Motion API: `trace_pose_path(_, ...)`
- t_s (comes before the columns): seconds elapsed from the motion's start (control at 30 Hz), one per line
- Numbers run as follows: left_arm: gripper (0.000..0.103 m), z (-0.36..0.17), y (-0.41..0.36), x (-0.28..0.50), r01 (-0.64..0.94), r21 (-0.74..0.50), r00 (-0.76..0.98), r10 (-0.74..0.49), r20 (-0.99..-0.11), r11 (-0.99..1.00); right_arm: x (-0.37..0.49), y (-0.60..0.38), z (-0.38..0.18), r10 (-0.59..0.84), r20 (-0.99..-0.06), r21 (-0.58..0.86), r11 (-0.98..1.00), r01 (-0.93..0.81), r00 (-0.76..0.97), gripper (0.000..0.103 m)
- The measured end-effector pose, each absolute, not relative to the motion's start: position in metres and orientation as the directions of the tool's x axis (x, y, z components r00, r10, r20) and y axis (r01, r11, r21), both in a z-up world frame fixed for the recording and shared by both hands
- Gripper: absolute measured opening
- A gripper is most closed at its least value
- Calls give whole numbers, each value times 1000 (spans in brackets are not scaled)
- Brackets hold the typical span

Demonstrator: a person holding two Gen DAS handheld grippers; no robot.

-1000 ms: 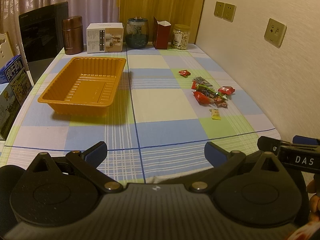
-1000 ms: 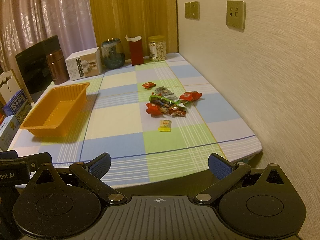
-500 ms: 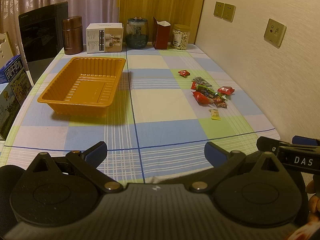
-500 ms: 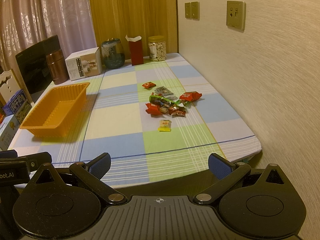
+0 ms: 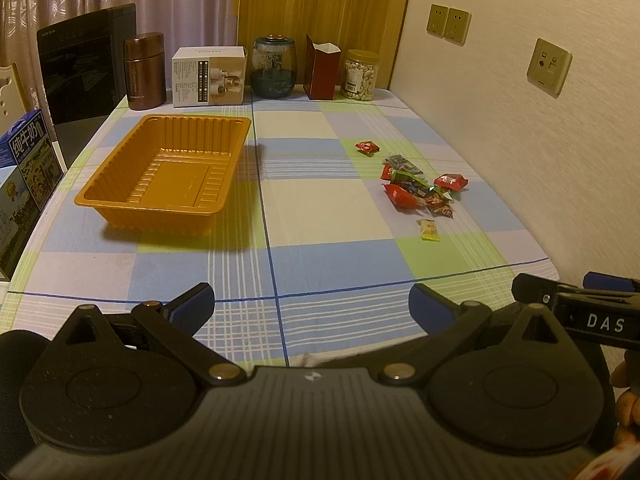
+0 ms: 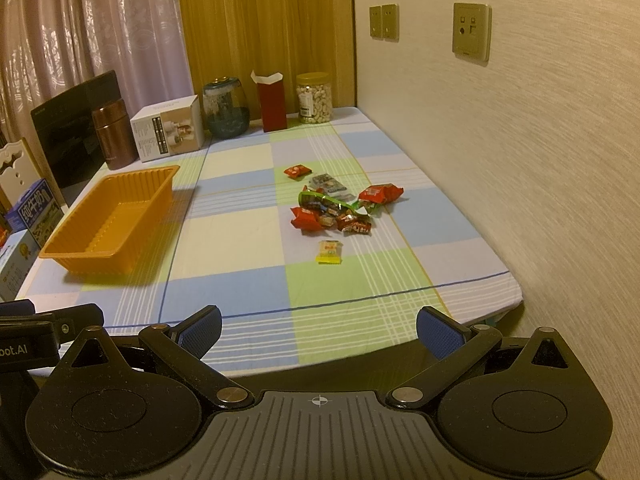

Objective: Organize snacks

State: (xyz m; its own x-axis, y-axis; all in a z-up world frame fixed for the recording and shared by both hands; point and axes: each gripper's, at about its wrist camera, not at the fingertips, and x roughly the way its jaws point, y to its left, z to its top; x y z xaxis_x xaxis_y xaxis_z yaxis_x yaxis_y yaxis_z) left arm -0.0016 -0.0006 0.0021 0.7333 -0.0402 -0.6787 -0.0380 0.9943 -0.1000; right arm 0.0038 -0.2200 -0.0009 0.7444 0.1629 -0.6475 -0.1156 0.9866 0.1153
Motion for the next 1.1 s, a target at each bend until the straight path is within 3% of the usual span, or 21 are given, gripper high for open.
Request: trace_pose_path(1.1,103,-1,1,7,-34,-130,730,-64,-680,991,8,-223,-6,159,-650,121,987,-106,743,103)
